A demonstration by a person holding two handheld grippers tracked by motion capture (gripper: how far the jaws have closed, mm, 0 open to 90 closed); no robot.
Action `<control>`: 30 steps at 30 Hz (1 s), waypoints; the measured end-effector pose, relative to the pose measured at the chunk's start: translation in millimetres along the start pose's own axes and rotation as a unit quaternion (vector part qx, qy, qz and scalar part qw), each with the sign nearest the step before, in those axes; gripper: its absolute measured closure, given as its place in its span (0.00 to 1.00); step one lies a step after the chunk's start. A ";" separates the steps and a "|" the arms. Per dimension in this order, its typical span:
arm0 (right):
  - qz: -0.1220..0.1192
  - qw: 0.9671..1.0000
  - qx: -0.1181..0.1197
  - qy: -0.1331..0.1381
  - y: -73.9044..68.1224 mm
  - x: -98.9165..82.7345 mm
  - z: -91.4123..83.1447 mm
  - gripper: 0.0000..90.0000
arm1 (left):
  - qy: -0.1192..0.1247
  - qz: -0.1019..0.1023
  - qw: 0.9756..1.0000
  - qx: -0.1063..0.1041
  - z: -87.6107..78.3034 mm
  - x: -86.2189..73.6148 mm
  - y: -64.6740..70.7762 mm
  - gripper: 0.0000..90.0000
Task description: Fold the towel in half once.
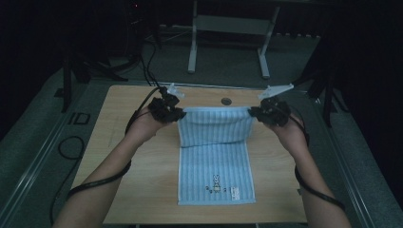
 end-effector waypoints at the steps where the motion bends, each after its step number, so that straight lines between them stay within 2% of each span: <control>1: -0.005 1.000 0.002 0.001 -5.4 -7.8 -1.7 0.93 | -0.002 0.005 1.000 -0.006 1.2 -5.8 7.0 0.91; 2: -0.009 1.000 0.012 0.002 -14.4 -24.7 -5.4 0.93 | -0.001 0.009 1.000 -0.021 2.6 -16.5 21.0 0.91; 3: -0.009 1.000 0.012 0.002 -14.4 -24.7 -5.4 0.93 | -0.001 0.009 1.000 -0.021 2.6 -16.5 21.0 0.91; 4: -0.003 1.000 0.024 0.005 -23.3 -42.4 -8.1 0.93 | -0.003 0.014 0.999 -0.033 5.3 -28.0 34.9 0.91; 5: -0.003 1.000 0.024 0.005 -23.3 -42.4 -8.1 0.93 | -0.003 0.014 0.999 -0.033 5.3 -28.0 34.9 0.91; 6: -0.004 1.000 0.028 0.001 -28.1 -52.4 -8.5 0.93 | -0.004 0.015 0.999 -0.046 7.0 -35.5 44.2 0.91; 7: -0.004 1.000 0.028 0.001 -28.1 -52.4 -8.5 0.93 | -0.004 0.015 0.999 -0.046 7.0 -35.5 44.2 0.91; 8: -0.007 0.999 0.046 -0.010 -44.4 -82.2 -8.5 0.93 | -0.009 0.018 0.998 -0.066 10.5 -53.6 63.7 0.91; 9: -0.008 0.999 0.051 -0.014 -49.3 -91.5 -8.3 0.93 | -0.009 0.018 0.998 -0.066 10.5 -53.6 63.7 0.91; 10: -0.009 0.998 0.057 -0.020 -54.4 -100.8 -8.5 0.93 | -0.014 0.022 0.997 -0.076 12.7 -66.7 77.4 0.91; 11: -0.008 0.998 0.063 -0.023 -60.1 -109.5 -9.5 0.93 | -0.017 0.023 0.996 -0.082 13.3 -71.4 83.3 0.91; 13: -0.008 0.997 0.067 -0.024 -63.8 -115.4 -9.9 0.93 | -0.017 0.023 0.996 -0.082 13.3 -71.4 83.3 0.91; 14: -0.015 0.996 0.076 -0.035 -75.8 -133.3 -10.6 0.93 | -0.027 0.030 0.994 -0.097 15.8 -90.1 105.1 0.91; 17: -0.021 0.995 0.085 -0.047 -88.3 -151.8 -12.9 0.92 | -0.032 0.038 0.993 -0.106 17.0 -103.7 124.4 0.90; 18: -0.021 0.995 0.085 -0.047 -88.3 -151.8 -12.9 0.92 | -0.032 0.038 0.993 -0.106 17.0 -103.7 124.4 0.90; 19: -0.022 0.995 0.086 -0.052 -92.6 -159.8 -15.9 0.92 | -0.036 0.041 0.992 -0.113 16.2 -110.7 135.1 0.90; 21: -0.024 0.994 0.093 -0.058 -97.0 -167.0 -21.7 0.89 | -0.051 0.058 0.988 -0.136 13.4 -118.2 148.0 0.84; 22: -0.015 0.993 0.099 -0.059 -99.6 -170.0 -25.9 0.85 | -0.061 0.070 0.985 -0.144 11.3 -121.6 153.2 0.80; 23: -0.010 0.991 0.120 -0.062 -104.0 -173.8 -30.4 0.81 | -0.066 0.079 0.983 -0.149 9.3 -124.4 157.6 0.74; 24: -0.010 0.991 0.120 -0.062 -104.0 -173.8 -30.4 0.81 | -0.066 0.079 0.983 -0.149 9.3 -124.4 157.6 0.71; 25: -0.006 0.989 0.135 -0.063 -108.1 -177.5 -35.5 0.79 | -0.071 0.082 0.982 -0.154 7.8 -126.5 160.7 0.71; 26: 0.008 0.989 0.139 -0.057 -109.4 -183.2 -42.7 0.74 | -0.072 0.072 0.982 -0.158 7.1 -128.3 163.2 0.66; 27: 0.020 0.987 0.145 -0.059 -109.4 -186.7 -44.7 0.72 | -0.073 0.065 0.982 -0.163 7.8 -129.0 163.7 0.66; 30: 0.034 0.988 0.137 -0.058 -106.1 -193.2 -44.6 0.72 | -0.072 0.056 0.983 -0.158 11.8 -130.5 161.7 0.63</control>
Point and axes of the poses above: each handheld gripper's, and its own axes: z roughly forward along the jaws, x roughly out of its top, y roughly to its right, the point moved 9 cm from there along z, roughly forward along the jaws, and after that the axes turned 7 degrees about z, right-handed, at the moved point
